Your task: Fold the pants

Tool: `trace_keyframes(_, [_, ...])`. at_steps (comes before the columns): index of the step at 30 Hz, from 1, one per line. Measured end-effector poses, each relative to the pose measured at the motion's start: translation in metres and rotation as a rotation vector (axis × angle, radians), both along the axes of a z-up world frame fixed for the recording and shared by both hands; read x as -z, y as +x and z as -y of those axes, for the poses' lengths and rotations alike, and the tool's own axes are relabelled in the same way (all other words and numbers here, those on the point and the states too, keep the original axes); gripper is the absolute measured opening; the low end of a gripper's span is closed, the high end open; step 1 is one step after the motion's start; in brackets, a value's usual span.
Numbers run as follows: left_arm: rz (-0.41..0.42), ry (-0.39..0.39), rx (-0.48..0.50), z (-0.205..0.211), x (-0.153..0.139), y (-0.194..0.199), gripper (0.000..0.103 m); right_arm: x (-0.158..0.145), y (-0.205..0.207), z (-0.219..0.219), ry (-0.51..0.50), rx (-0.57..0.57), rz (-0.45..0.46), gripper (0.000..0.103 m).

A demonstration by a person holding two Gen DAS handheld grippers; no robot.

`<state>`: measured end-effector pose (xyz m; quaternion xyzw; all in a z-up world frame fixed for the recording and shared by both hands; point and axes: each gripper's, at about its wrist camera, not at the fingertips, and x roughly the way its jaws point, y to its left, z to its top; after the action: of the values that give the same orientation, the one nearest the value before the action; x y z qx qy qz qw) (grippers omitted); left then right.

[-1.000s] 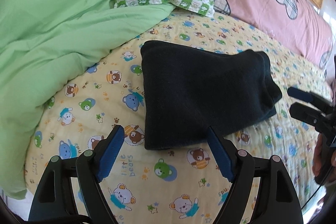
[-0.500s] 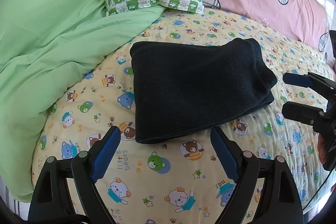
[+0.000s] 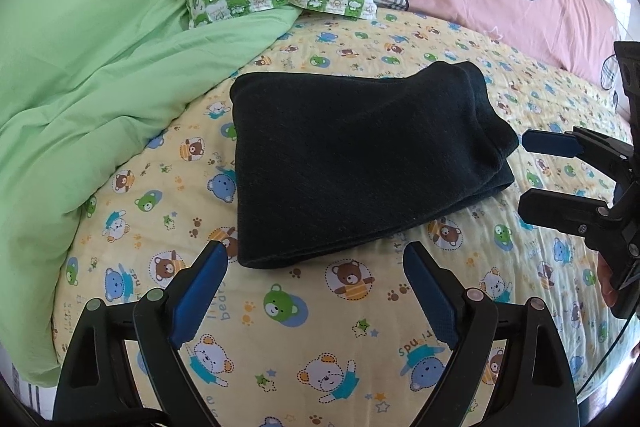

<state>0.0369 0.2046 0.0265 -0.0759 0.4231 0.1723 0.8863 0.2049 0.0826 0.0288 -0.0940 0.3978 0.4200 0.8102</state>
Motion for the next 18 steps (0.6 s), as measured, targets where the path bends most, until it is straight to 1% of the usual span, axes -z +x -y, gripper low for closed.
trace_keyframes(14, [0.001,0.001,-0.008,-0.0027,0.0016,0.0036,0.09,0.002,0.0042,0.0021,0.022,0.021,-0.008,0.097])
trace_keyframes(18, [0.012,-0.004,-0.019,-0.0046,0.001,0.003,0.09,0.003,0.004,0.0005,0.03,0.024,-0.011,0.097])
